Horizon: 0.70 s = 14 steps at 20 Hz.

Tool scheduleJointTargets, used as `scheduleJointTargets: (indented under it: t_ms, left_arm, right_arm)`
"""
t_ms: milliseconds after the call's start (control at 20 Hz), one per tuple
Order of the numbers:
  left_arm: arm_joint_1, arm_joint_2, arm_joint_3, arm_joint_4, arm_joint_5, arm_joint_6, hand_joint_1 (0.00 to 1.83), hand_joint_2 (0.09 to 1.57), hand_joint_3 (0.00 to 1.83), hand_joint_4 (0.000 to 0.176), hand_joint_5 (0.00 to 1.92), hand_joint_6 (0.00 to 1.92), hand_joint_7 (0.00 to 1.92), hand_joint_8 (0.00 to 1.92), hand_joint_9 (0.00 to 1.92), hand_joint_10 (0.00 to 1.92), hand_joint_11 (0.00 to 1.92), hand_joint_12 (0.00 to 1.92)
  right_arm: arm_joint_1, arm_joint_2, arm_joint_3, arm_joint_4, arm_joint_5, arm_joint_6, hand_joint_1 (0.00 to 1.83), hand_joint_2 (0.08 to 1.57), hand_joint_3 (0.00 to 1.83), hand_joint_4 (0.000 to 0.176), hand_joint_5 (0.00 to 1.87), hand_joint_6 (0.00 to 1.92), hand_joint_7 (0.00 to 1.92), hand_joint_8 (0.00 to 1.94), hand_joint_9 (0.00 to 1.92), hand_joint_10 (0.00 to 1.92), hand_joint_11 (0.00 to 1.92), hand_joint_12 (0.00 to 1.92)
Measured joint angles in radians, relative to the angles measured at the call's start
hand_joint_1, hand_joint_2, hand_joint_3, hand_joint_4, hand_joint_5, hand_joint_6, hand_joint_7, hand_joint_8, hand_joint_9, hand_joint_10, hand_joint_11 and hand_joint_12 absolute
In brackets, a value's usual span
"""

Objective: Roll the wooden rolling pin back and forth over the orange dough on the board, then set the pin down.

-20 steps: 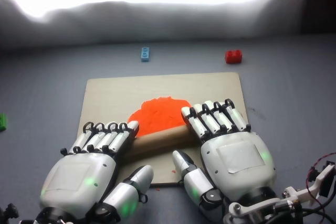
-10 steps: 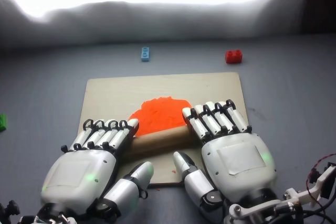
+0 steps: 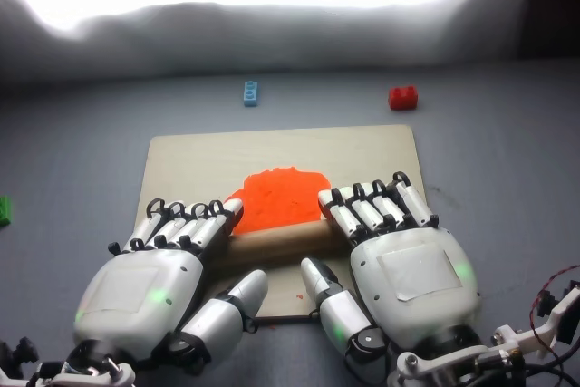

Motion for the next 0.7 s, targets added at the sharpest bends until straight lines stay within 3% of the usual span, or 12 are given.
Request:
scheduleJointTargets:
  t_ms: [500, 700]
  left_arm:
    - [-0.046, 0.019, 0.0, -0.011, 0.022, -0.006, 0.0, 1.48, 0.0, 0.0, 0.19, 0.0, 0.28, 0.0, 0.21, 0.0, 0.0, 0.37]
    - [-0.078, 0.039, 0.0, -0.011, 0.036, -0.006, 0.0, 1.46, 0.0, 0.0, 0.23, 0.01, 0.26, 0.0, 0.23, 0.01, 0.0, 0.49]
  right_arm:
    - [0.0, 0.0, -0.008, 0.018, -0.005, -0.004, 0.0, 1.43, 0.0, 0.0, 0.37, 0.03, 0.45, 0.01, 0.4, 0.04, 0.0, 1.05]
    - [0.0, 0.0, -0.008, 0.018, -0.008, -0.004, 0.0, 1.41, 0.0, 0.0, 0.41, 0.05, 0.46, 0.01, 0.38, 0.03, 0.0, 1.06]
